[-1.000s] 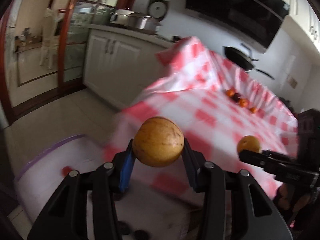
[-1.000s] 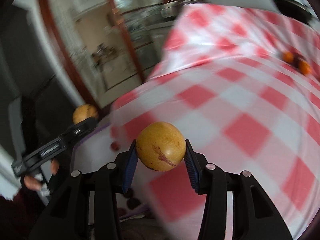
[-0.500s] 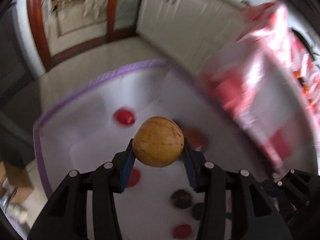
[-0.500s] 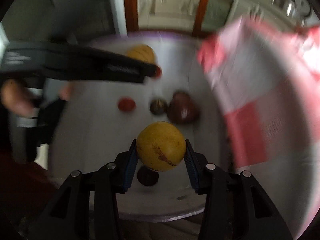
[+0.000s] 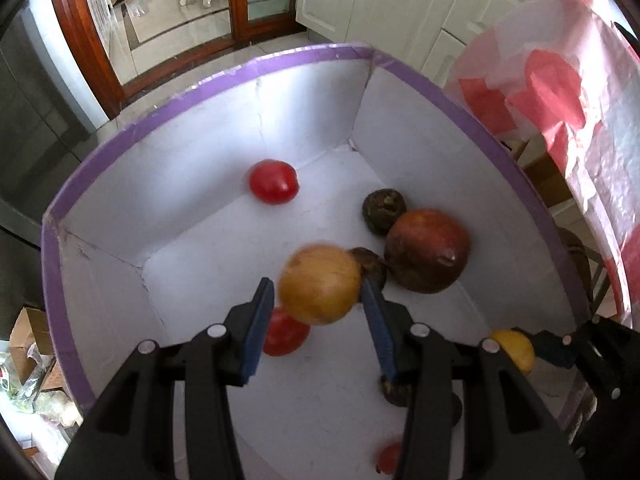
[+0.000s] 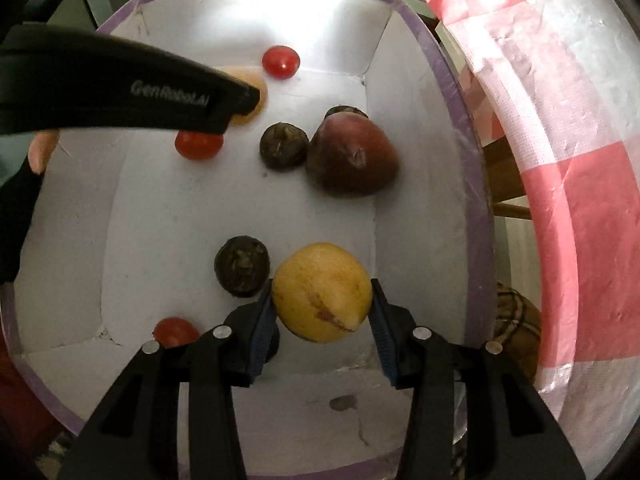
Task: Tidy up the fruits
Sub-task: 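Open both tools to drop the pear and melon into the box, then move both open tools back over the remaining fruits on the table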
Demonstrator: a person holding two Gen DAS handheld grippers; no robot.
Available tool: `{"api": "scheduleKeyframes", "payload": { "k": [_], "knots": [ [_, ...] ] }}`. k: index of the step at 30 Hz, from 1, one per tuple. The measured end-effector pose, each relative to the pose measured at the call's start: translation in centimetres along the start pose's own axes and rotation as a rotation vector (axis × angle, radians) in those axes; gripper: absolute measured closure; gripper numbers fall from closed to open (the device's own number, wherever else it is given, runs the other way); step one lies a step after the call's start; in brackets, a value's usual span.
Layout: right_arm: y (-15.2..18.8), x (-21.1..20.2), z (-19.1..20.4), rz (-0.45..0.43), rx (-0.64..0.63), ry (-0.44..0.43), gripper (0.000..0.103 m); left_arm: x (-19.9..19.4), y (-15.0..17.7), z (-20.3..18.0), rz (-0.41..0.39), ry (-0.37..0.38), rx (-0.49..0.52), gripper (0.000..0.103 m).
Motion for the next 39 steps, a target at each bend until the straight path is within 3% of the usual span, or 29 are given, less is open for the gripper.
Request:
{"api": "scheduleKeyframes", "payload": {
  "k": [3, 10, 20, 25, 29, 32, 34, 37, 39],
  "knots": [
    [0.3, -0.2, -0.4, -0.009, 0.01, 0.002, 0.057, 0.1, 0.0, -0.2, 0.007, -0.004, -0.002, 0.056],
    [-0.5, -2.3, -1.0, -0.084, 0.024, 0.002, 0.039, -0.6, -0.6, -0.3, -0.021, -0.015, -0.024, 0.033],
    [-2.2, -8.4, 1.3, -0.285, -0.038, -0.097, 0.036, -1.7, -1.9, -0.3, -0.049, -0.024, -0.036, 0.031],
    [-3.7, -13.3, -0.5, -0.429, 0.046, -0.088, 0.027, -3.4, -3.6, -0.9, -0.106, -0.039, -0.009, 0.026],
    [-4.3, -18.2, -4.2, -0.559, 0.161, -0.045, 0.022, -5.0, -5.0, -2.2, -0.145, -0.035, 0.021, 0.024],
    [-3.5, -21.6, -6.9, -0.644, 0.228, 0.017, 0.016, -6.6, -6.1, -3.9, -0.195, -0.039, 0.049, 0.017],
    [-2.4, -23.4, -8.8, -0.679, 0.27, 0.06, 0.016, -7.4, -6.9, -4.6, -0.23, -0.048, 0.064, 0.006],
    [0.1, -26.1, -12.4, -0.709, 0.361, 0.148, 0.016, -9.2, -8.2, -7.0, -0.299, -0.048, 0.109, 0.002],
    [2.2, -27.1, -14.9, -0.722, 0.442, 0.194, 0.016, -10.6, -9.2, -9.8, -0.327, -0.01, 0.166, 0.002]
  ]
}}
Point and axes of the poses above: each gripper's, at about its wrist camera, not at the fingertips, and x roughly the way its jaws point, z to its left, y to its underside, the point moved 6 cm from there along x, roughly the way its jaws point, and after that the axes turned 13 degrees about -z, right-handed, at the moved point
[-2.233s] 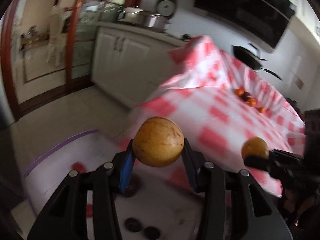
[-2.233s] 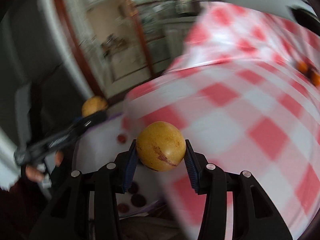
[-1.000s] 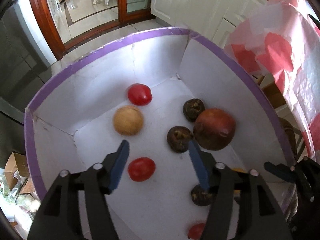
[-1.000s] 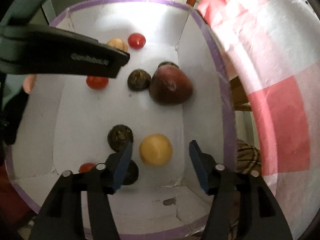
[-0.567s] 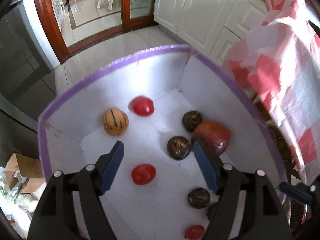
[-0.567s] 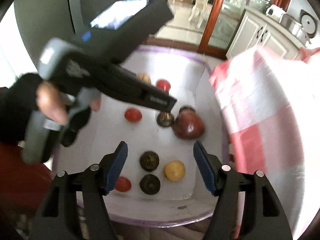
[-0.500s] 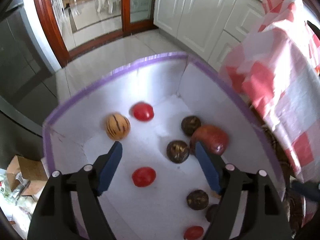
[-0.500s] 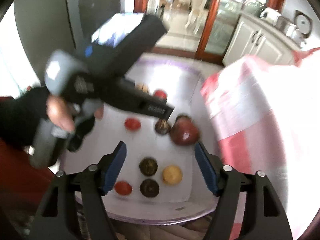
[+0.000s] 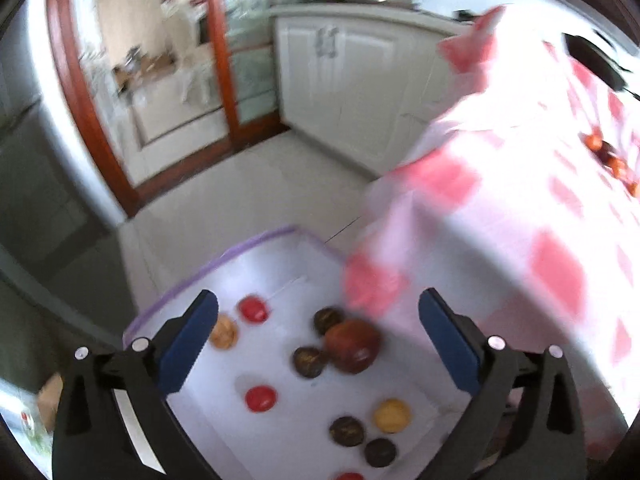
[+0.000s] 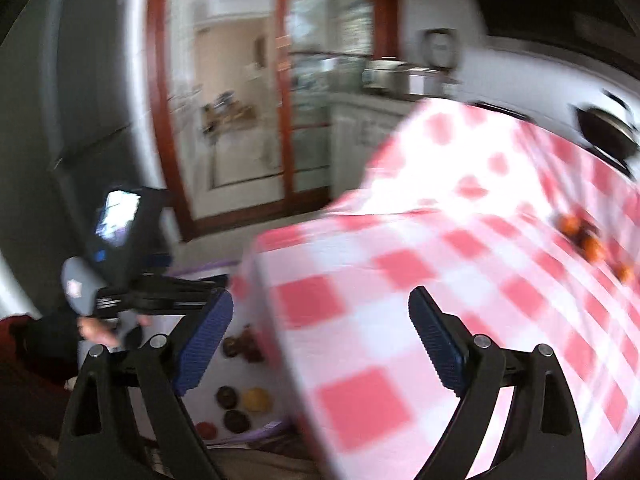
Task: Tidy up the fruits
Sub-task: 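Move both open tools back over the remaining fruits on the table, then grasp an orange with the right tool while the left tool grasps another orange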
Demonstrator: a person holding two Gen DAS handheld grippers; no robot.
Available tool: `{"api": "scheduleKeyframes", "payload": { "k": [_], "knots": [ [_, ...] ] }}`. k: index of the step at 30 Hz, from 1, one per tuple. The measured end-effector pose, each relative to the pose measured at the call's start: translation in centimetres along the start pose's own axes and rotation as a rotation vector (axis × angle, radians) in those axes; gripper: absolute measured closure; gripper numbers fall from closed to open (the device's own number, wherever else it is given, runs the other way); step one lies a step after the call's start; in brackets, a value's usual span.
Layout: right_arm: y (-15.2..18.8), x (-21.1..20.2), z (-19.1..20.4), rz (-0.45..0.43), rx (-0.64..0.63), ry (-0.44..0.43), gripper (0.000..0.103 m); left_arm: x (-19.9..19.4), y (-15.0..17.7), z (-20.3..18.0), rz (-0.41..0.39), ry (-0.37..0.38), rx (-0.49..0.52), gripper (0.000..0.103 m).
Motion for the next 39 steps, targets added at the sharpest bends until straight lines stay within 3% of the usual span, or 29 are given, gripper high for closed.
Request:
{"api": "scheduleKeyframes", "payload": {
  "k": [4, 11, 13, 18, 22, 25, 31, 39],
  "knots": [
    [0.2, -3.2, -8.7, -0.035, 0.177, 0.177, 0.016, -2.0, -3.5, -6.4, -0.048, 0.12, 0.099, 0.002],
    [3.9, -7.6, -22.8, -0.018, 0.458, 0.444, 0.016, -2.6, -7.6, -24.3, -0.025, 0.437, 0.254, 0.002],
    [5.2, -8.5, -26.6, -0.009, 0.521, 0.522, 0.016, -1.6, -8.2, -29.3, -0.04, 0.475, 0.277, 0.002],
    [7.7, -8.5, -35.5, 0.063, 0.595, 0.697, 0.016, 3.8, -8.3, -42.4, 0.03, 0.6, 0.226, 0.002],
    [8.1, -7.6, -40.7, 0.086, 0.612, 0.763, 0.016, 7.4, -9.2, -48.8, 0.008, 0.62, 0.151, 0.002],
    [7.9, -6.3, -44.1, 0.09, 0.619, 0.788, 0.016, 9.8, -10.4, -50.5, 0.014, 0.628, 0.067, 0.002],
    [7.3, -1.4, -49.0, 0.129, 0.58, 0.788, 0.016, 11.2, -11.2, -48.4, 0.058, 0.69, -0.126, 0.002],
    [5.4, 6.1, -54.2, 0.184, 0.546, 0.79, 0.016, 10.7, -10.9, -49.0, 0.06, 0.737, -0.093, 0.002]
  ]
}}
Point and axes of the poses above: each gripper's, at about its wrist camera, not at the fingertips, and x roughly the way its jaws point, z to its left, y to its underside, the point moved 6 cm from there along x, roughly the way its jaws point, and after that the axes turned 13 degrees about -z, right-handed, at the moved point
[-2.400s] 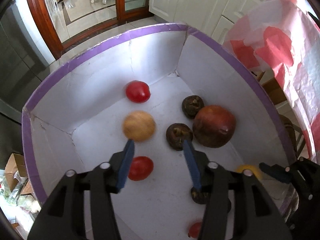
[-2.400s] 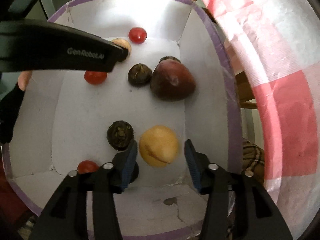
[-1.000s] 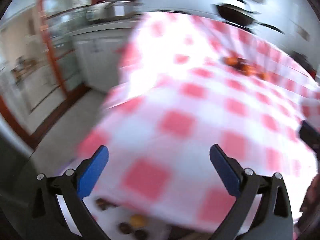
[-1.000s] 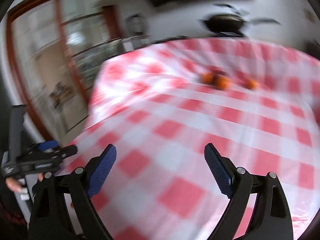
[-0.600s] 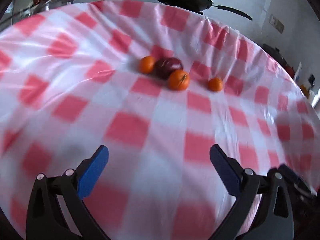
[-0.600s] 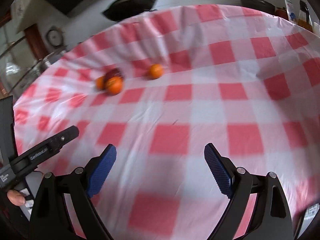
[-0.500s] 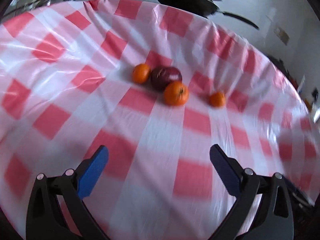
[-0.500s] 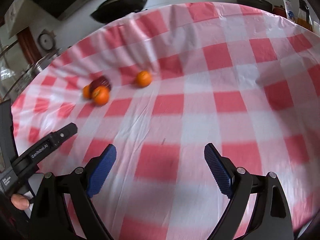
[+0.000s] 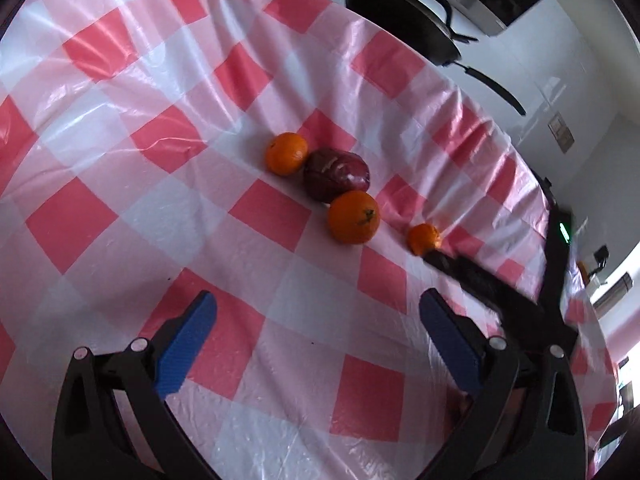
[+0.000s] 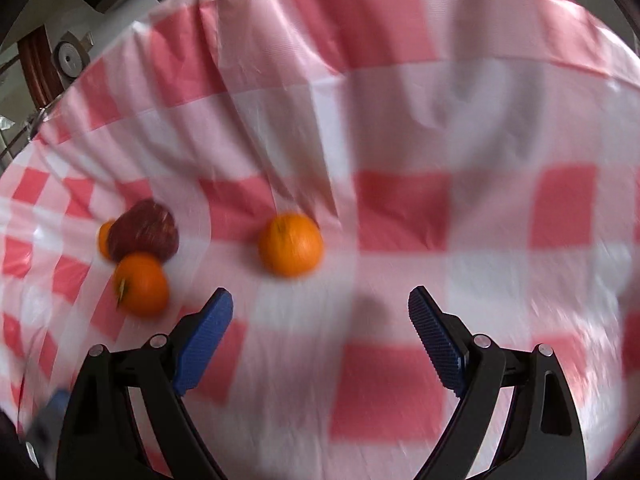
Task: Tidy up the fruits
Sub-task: 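Grasp an orange with the right tool while the left tool grasps another orange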
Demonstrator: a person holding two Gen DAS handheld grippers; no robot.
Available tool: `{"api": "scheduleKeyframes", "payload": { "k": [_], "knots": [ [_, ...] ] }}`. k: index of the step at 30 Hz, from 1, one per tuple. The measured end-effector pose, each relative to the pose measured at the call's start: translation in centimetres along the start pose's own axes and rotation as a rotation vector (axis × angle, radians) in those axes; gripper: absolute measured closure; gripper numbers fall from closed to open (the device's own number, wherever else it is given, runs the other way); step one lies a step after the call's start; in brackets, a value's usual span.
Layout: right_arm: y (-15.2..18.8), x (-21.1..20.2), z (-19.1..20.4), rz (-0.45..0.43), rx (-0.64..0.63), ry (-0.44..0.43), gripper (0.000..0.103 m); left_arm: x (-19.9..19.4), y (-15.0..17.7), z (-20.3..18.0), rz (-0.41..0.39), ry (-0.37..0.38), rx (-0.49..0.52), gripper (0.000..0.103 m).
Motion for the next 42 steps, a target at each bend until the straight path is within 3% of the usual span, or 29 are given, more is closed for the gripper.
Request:
{"api": "scheduleKeyframes", "payload": {
  "k": [3, 4, 6, 7, 8, 10, 12, 19, 30, 33, 35, 36, 42],
  "knots": [
    [-0.8, 2.2, 1.1, 0.023, -0.027, 0.016, 0.017, -0.2, 0.0, -0.3, 0.013, 0.021, 0.031, 0.002],
    [-0.9, 2.9, 1.5, 0.037, -0.049, 0.028, 0.023, -0.3, 0.1, -0.3, 0.017, 0.028, 0.039, 0.002],
    [-1.0, 3.4, 1.6, 0.046, -0.056, 0.035, 0.038, -0.2, 0.2, -0.5, 0.029, 0.044, 0.049, 0.002],
    [-1.0, 3.3, 1.3, 0.038, -0.046, 0.033, 0.056, -0.1, 0.2, -0.6, 0.037, 0.053, 0.051, 0.002],
    [-1.1, 3.1, 1.3, 0.032, -0.044, 0.014, 0.066, -0.1, 0.3, -0.6, 0.045, 0.062, 0.051, 0.002],
    [-0.5, 2.2, 1.0, 0.032, -0.065, 0.013, 0.065, -0.1, 0.3, -0.4, 0.048, 0.065, 0.042, 0.002],
    [0.4, 0.9, 0.0, 0.027, -0.003, -0.021, 0.065, -0.2, 0.3, -0.2, 0.044, 0.061, 0.026, 0.002],
    [1.5, -2.5, -6.1, -0.089, 0.379, -0.133, 0.065, 0.4, 0.5, -0.5, 0.059, 0.011, 0.053, 0.002],
    [0.6, -2.6, -5.1, -0.128, 0.372, -0.145, 0.064, 9.0, -1.7, -4.4, 0.111, -0.154, 0.204, 0.003],
    [0.5, -2.8, -4.9, -0.129, 0.367, -0.15, 0.064, 10.9, -2.0, -4.7, 0.132, -0.212, 0.263, 0.015],
    [0.7, -2.9, -5.1, -0.124, 0.365, -0.151, 0.064, 11.3, -2.0, -4.9, 0.124, -0.241, 0.312, 0.037],
    [0.8, -2.9, -5.2, -0.122, 0.363, -0.152, 0.064, 11.2, -1.9, -4.9, 0.117, -0.231, 0.332, 0.056],
    [0.9, -2.7, -5.0, -0.118, 0.363, -0.155, 0.064, 6.7, -0.7, -3.9, 0.066, -0.176, 0.298, 0.059]
  ]
}}
Point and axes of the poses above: each gripper's, at about its wrist camera, not at the fingertips, and x roughly the way its jaws point, z to its left, y to its underside, the point moved 6 cm from there along x, roughly the way its jaws point, and after that the axes turned 13 degrees about -z, right-handed, at the moved point
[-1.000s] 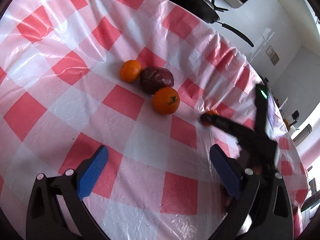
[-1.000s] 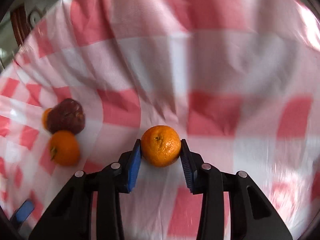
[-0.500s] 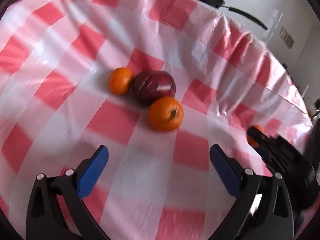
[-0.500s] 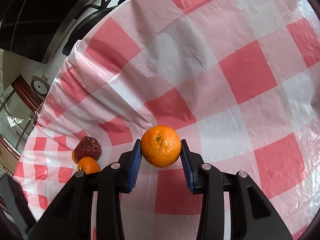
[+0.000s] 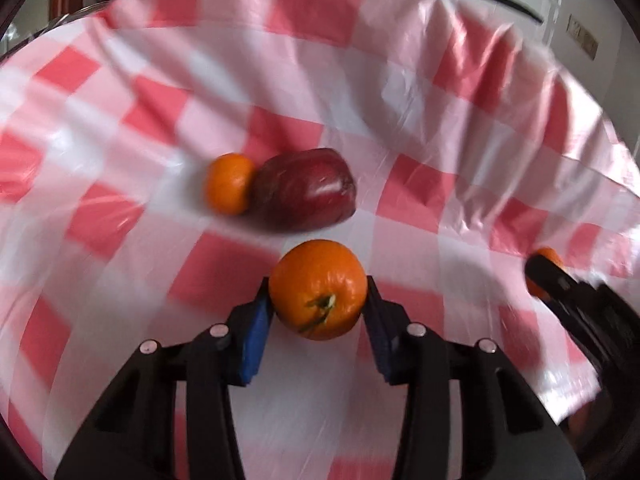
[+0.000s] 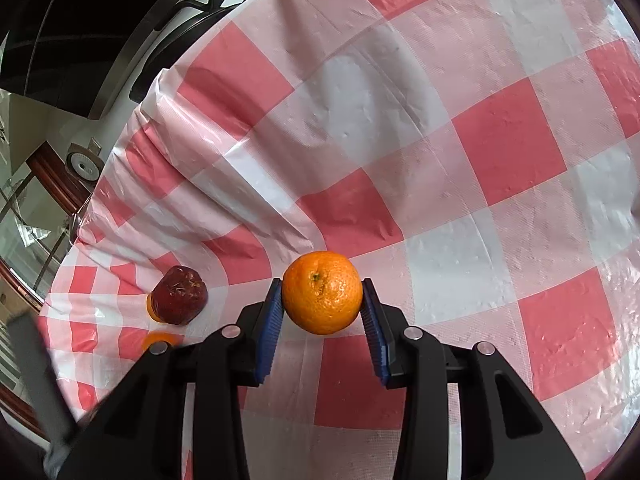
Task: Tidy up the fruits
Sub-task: 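Grasp an orange with the right tool while the left tool grasps another orange, then carry both oranges over the white box with both tools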
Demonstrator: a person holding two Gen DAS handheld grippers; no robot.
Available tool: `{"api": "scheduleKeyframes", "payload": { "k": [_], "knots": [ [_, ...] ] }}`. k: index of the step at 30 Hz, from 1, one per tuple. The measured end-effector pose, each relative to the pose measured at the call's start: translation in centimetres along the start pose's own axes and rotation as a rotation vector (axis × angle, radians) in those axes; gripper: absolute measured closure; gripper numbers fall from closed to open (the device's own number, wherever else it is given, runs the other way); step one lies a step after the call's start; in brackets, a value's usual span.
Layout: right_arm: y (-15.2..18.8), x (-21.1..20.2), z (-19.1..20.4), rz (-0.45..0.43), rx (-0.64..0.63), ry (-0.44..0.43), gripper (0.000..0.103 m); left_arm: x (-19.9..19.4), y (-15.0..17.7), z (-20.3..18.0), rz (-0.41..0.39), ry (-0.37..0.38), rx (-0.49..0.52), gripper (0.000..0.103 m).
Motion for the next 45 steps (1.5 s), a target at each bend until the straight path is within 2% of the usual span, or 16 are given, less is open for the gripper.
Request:
{"api": "scheduleKeyframes", "payload": {
  "k": [4, 8, 10, 12, 14, 21, 25, 28, 37, 40, 45],
  "knots": [
    [0.0, 0.0, 0.0, 0.002, -0.001, 0.0, 0.064, -5.2, 2.1, 2.5, -0.044, 0.047, -0.085, 0.059],
    [0.0, 0.0, 0.0, 0.003, -0.001, 0.002, 0.064, -9.5, 5.4, 5.9, -0.072, 0.12, -0.243, 0.059],
    [0.1, 0.1, 0.0, 0.002, -0.001, 0.001, 0.064, -11.0, 5.5, 6.1, -0.113, 0.153, -0.279, 0.059],
    [0.1, 0.2, 0.0, 0.004, -0.001, 0.004, 0.064, -11.3, 5.2, 5.7, -0.13, 0.15, -0.278, 0.059],
    [0.0, 0.1, 0.1, 0.0, 0.002, 0.007, 0.064, -10.9, 5.0, 5.4, -0.11, 0.166, -0.278, 0.059],
    [-0.3, -0.7, -0.5, -0.036, 0.022, 0.028, 0.064, -11.4, 4.7, 4.8, -0.123, 0.15, -0.217, 0.059],
    [0.0, -1.2, -0.3, -0.033, 0.008, 0.035, 0.064, -11.1, 4.7, 4.7, -0.115, 0.151, -0.215, 0.059],
    [1.7, -2.2, 0.1, 0.026, 0.032, 0.024, 0.064, -11.1, 4.8, 5.0, -0.114, 0.139, -0.225, 0.059],
    [7.2, -8.0, 3.2, 0.08, 0.03, -0.044, 0.064, -12.0, 5.7, 6.3, -0.097, 0.103, -0.269, 0.059],
    [9.1, -10.3, 4.2, 0.093, 0.013, -0.06, 0.064, -13.4, 6.7, 7.7, -0.09, 0.086, -0.311, 0.059],
    [12.5, -14.4, 6.0, 0.108, -0.022, -0.115, 0.064, -16.5, 8.7, 9.6, -0.082, 0.052, -0.328, 0.059]
  ]
}}
Point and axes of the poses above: each gripper's, at about its wrist camera, not at the fingertips, and x roughly the way its jaws point, z to its left, y to its underside, the point moved 6 cm from there along x, roughly the way its jaws point, and after that the axes turned 13 degrees about -z, right-handed, at the moved point
